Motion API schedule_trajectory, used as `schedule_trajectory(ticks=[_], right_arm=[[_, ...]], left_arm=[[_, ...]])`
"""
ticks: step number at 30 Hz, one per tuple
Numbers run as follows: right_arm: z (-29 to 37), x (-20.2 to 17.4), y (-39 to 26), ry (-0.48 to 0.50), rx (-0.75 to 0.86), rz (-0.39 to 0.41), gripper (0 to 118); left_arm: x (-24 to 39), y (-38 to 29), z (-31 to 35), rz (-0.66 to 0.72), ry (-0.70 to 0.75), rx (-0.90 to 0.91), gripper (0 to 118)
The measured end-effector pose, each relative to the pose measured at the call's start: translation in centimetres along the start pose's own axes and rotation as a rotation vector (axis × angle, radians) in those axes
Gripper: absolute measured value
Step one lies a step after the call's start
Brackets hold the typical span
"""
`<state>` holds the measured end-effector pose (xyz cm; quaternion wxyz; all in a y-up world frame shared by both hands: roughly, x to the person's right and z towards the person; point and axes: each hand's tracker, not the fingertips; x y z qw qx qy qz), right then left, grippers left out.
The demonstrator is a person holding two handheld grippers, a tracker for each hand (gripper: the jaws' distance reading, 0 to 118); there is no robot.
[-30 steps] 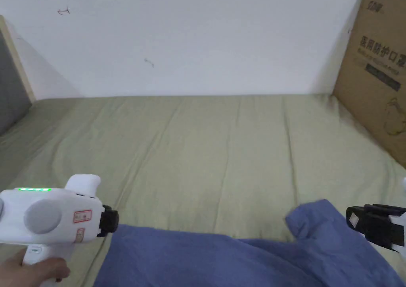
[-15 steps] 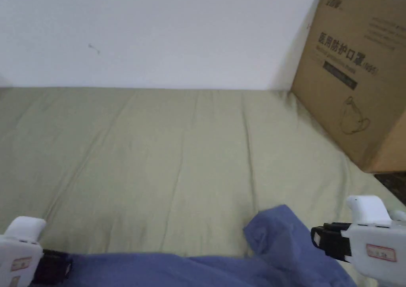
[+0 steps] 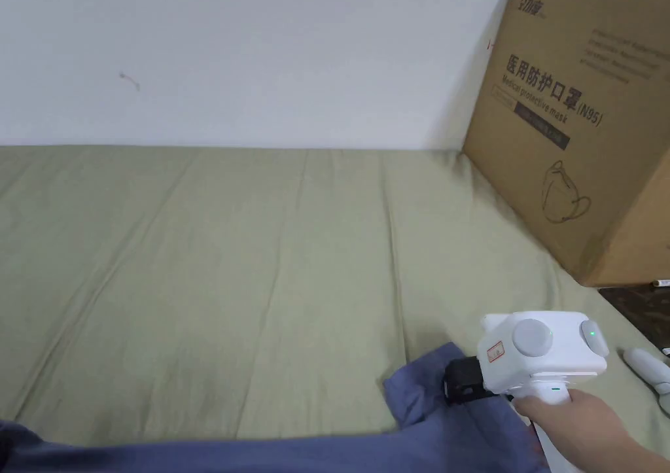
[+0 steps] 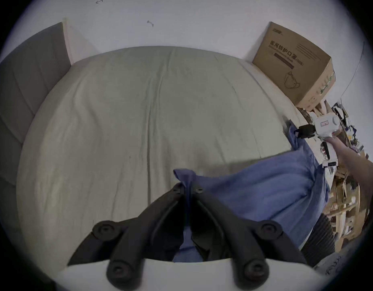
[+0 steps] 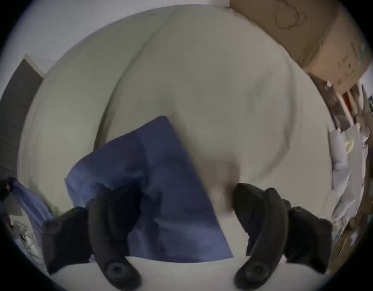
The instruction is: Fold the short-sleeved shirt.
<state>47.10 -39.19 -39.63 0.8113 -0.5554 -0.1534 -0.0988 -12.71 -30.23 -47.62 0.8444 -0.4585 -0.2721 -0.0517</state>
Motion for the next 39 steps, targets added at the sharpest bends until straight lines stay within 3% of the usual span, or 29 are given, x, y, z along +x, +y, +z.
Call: schedule_trajectory(ticks=[1,2,3,4,10,14,19,23,27,33,34,35,36,37,38,39], right_arm=[[0.8,-0.1,-0.1,0.049,0.022,0.021,50],[1.3,-0.3,-0.2,0.055,0.032,0.044,50],[1.9,-0.2,-0.4,0.057,0.039,0.06,14],[2.9,-0.5,-0.9,0.063,0.054,0.052,0],[8.8,1.3,-0.7,0.085,0.274,-0.103,0],[12.7,3.5,-0.9,0.19,0.374,-0.256,0],[17.2,3.6,-5.3,0.162,0.432,-0.19,0],[18.9,3.5,-12.3,0.108,0.408,-0.127,0],[19.1,3.7,-20.8,0.108,0.272,-0.107,0],[14.6,4.9,-27.4,0.092,0.083,-0.119,0],[14.2,4.9,-27.5,0.09,0.088,-0.117,2],[14.2,4.7,-27.7,0.07,0.098,-0.111,12],[14.6,4.3,-27.6,0.025,0.138,-0.106,30],[15.2,4.2,-27.3,0.005,0.156,-0.115,59],[16.1,4.2,-27.1,0.027,0.175,-0.132,97],[17.4,4.2,-26.9,0.088,0.215,-0.154,110]], left_arm=[[0.1,0.0,0.0,-0.004,0.005,-0.001,4],[0.2,0.0,0.0,0.002,0.01,-0.003,4],[-0.2,-0.1,-0.2,0.01,0.016,-0.004,4],[-0.3,-0.1,-0.3,0.023,0.019,0.002,4],[-0.9,0.4,0.2,0.129,0.078,0.126,4],[-0.5,0.7,1.8,0.122,0.097,0.203,4],[0.1,-0.5,5.2,0.123,0.047,0.238,4],[0.3,-4.6,7.1,0.138,0.001,0.18,4],[0.9,-10.4,8.1,0.164,-0.008,0.079,4],[1.0,-16.7,6.6,0.215,-0.003,-0.107,4],[1.0,-17.1,6.6,0.22,-0.014,-0.091,4],[1.2,-17.4,6.9,0.221,-0.016,-0.08,12],[1.3,-17.3,7.1,0.218,-0.007,-0.063,28],[1.6,-17.1,7.8,0.206,0.018,-0.039,53],[1.7,-16.8,8.7,0.207,0.023,0.001,93],[1.8,-16.6,9.9,0.225,-0.004,0.04,115]])
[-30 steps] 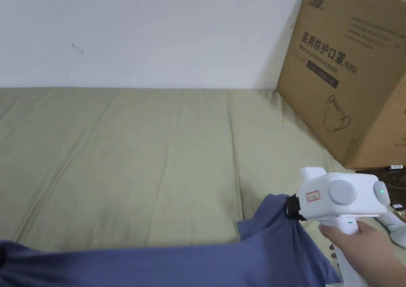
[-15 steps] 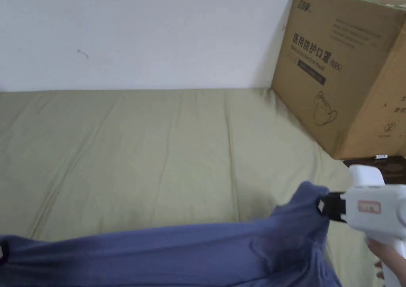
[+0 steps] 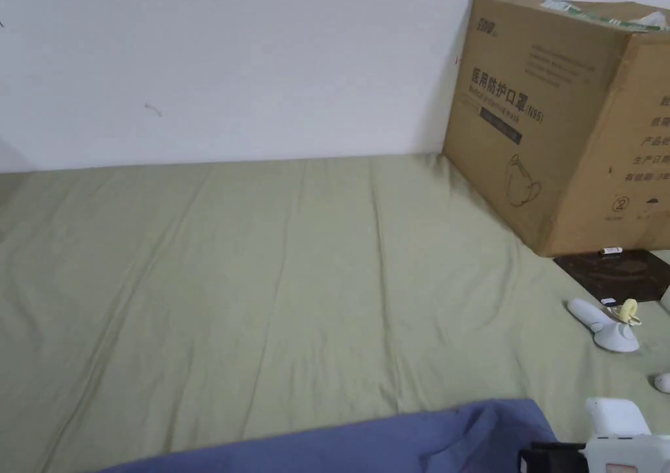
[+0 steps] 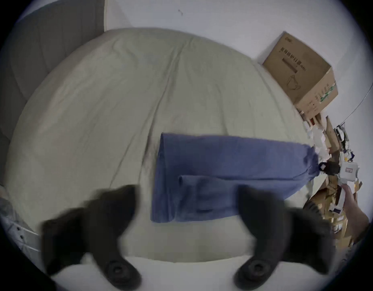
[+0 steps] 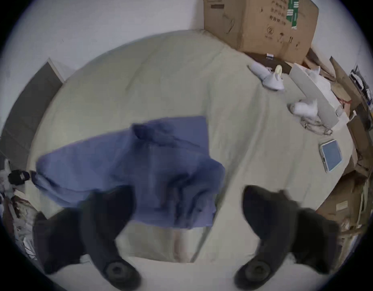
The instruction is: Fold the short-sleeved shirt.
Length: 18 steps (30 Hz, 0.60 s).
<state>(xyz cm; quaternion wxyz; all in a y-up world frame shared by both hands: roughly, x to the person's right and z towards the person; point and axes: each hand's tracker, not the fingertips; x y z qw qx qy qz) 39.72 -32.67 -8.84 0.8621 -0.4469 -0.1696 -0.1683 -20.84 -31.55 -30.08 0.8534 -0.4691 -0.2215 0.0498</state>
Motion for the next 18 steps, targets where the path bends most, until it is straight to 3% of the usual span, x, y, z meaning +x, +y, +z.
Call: schedule_trajectory(ticks=[3,10,11,12,13,14,15,18], right_arm=[[3.8,-2.2,1.8,0.112,0.112,-0.034,113],[9.3,-10.4,4.1,0.16,0.393,0.064,112],[9.4,-11.2,4.2,0.149,0.416,0.067,106],[9.4,-12.0,4.3,0.147,0.419,0.075,85],[9.1,-12.8,4.3,0.153,0.423,0.078,44],[8.8,-13.5,4.5,0.152,0.426,0.082,0],[8.1,-14.2,4.9,0.145,0.413,0.096,0],[6.4,-15.4,5.6,0.139,0.367,0.106,0]], left_arm=[[1.8,2.1,4.5,0.032,-0.089,0.153,116],[8.9,3.9,8.9,-0.106,-0.002,0.409,117],[9.8,4.2,9.1,-0.128,-0.021,0.432,110],[10.7,4.2,8.9,-0.14,-0.008,0.44,94],[11.4,4.1,8.5,-0.154,0.011,0.445,61],[12.2,4.4,8.4,-0.173,0.021,0.451,7],[13.0,4.7,8.0,-0.183,0.03,0.44,0],[13.0,5.5,6.4,-0.182,0.026,0.432,0]])
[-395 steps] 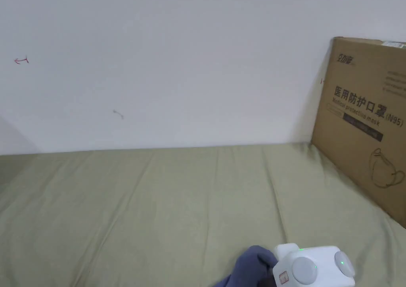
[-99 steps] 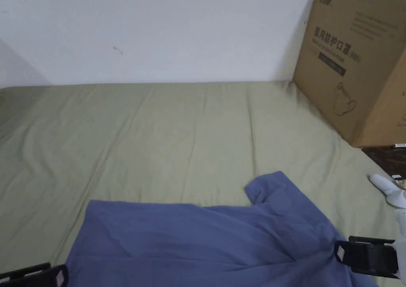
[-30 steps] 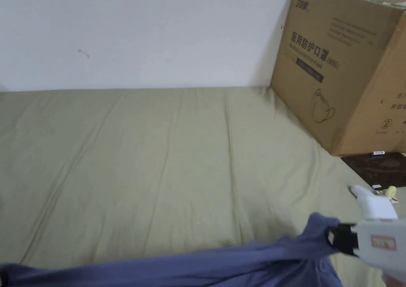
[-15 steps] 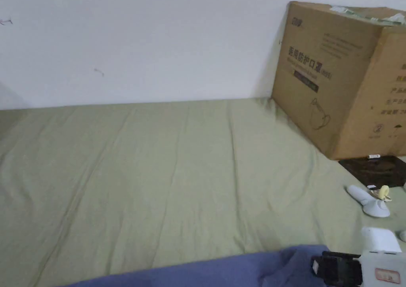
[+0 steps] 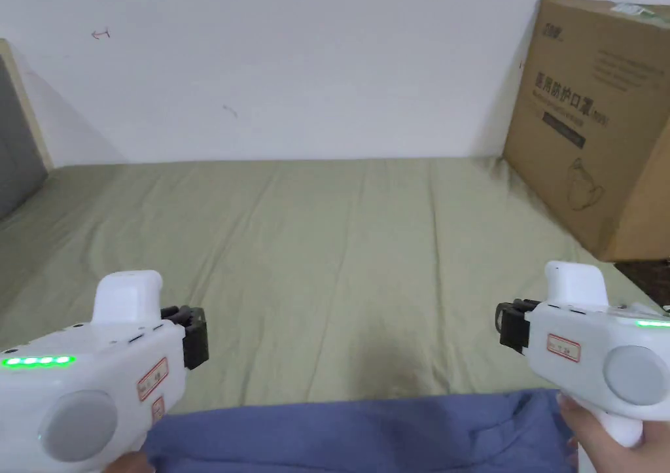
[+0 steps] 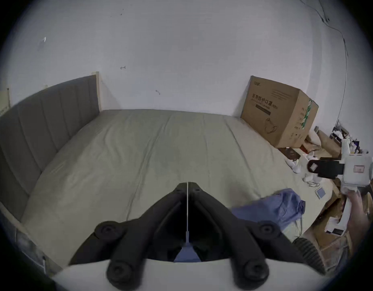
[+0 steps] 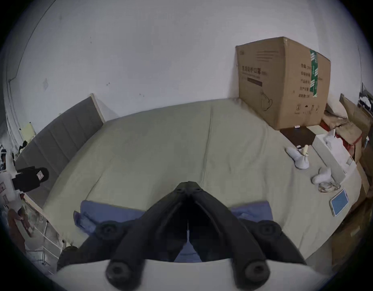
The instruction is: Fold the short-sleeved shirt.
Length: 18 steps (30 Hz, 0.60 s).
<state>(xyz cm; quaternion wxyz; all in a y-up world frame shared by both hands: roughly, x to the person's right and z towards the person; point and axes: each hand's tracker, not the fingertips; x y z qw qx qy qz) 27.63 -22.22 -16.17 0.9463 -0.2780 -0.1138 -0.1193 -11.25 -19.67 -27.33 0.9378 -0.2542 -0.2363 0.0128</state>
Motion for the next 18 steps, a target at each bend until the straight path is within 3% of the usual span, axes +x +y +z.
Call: schedule_trajectory(ticks=[4,6,11,12,13,14,15,18], right_arm=[[-1.0,-0.9,0.5,-0.032,-0.016,0.007,0],[-1.0,-0.5,0.5,0.0,-0.023,-0.033,0],[-0.7,-0.1,0.3,0.018,-0.084,-0.009,0],[-0.7,0.0,0.2,0.009,-0.098,0.009,0],[-0.8,0.1,0.0,0.006,-0.108,0.02,0],[-0.9,0.1,-0.2,0.003,-0.121,0.03,0],[-0.9,-0.1,-0.4,0.0,-0.138,0.041,0],[-1.5,-0.4,-1.1,-0.014,-0.187,0.067,0]], left_arm=[[-1.3,0.7,-2.0,0.053,0.032,-0.083,0],[-4.0,0.8,-4.0,0.084,0.019,-0.203,0],[-13.4,-2.8,-6.8,0.412,-0.257,-0.429,3],[-15.6,-4.2,-7.0,0.475,-0.306,-0.426,14],[-17.1,-5.3,-7.1,0.532,-0.345,-0.434,40],[-18.6,-6.4,-7.3,0.548,-0.329,-0.458,94],[-19.8,-7.8,-7.3,0.578,-0.339,-0.49,118],[-21.5,-11.2,-8.2,0.693,-0.392,-0.504,118]])
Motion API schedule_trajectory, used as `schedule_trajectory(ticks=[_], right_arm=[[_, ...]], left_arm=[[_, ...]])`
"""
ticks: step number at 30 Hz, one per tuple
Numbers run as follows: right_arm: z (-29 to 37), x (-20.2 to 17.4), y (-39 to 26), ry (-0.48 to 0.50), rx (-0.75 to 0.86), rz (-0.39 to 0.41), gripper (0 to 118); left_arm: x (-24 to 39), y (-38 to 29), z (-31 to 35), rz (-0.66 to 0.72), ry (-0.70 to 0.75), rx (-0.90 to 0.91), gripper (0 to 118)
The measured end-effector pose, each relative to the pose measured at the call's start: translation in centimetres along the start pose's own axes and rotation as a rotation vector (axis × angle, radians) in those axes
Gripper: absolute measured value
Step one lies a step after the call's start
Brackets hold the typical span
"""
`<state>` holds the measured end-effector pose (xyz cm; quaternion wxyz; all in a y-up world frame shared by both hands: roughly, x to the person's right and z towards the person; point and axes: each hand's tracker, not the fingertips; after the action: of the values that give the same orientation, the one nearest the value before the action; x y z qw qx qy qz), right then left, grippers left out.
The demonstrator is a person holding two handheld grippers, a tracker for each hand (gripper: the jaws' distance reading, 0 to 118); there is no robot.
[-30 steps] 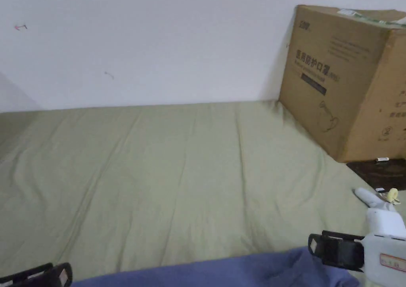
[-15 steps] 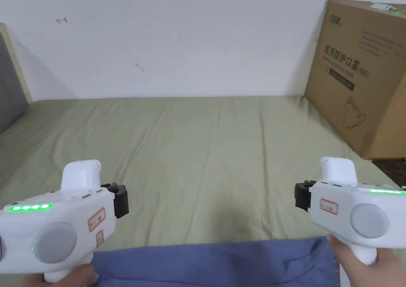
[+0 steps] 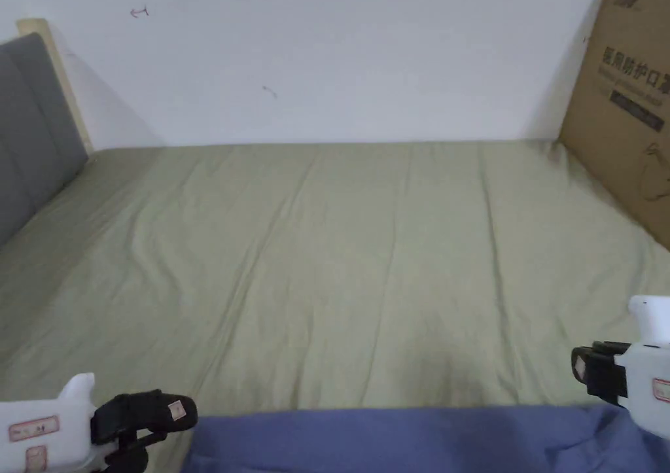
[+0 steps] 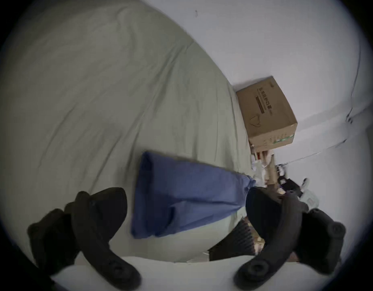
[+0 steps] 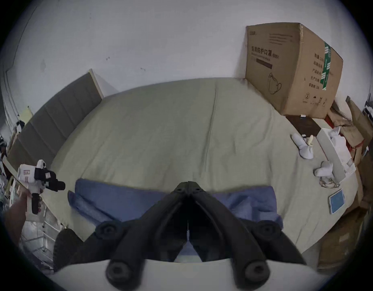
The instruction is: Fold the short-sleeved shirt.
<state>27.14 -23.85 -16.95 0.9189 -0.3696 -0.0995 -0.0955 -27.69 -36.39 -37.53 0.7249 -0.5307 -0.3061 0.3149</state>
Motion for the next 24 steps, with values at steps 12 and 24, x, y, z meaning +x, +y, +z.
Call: schedule_trajectory(ticks=[12,24], right_arm=[[-1.0,-2.2,0.5,0.061,-0.081,-0.048,0],[0.8,-1.8,0.9,0.085,-0.04,-0.057,0]], left_arm=[[-8.5,-0.9,-8.5,0.28,-0.503,-0.114,53],[-1.8,-1.5,-2.3,-0.12,0.175,-0.001,5]])
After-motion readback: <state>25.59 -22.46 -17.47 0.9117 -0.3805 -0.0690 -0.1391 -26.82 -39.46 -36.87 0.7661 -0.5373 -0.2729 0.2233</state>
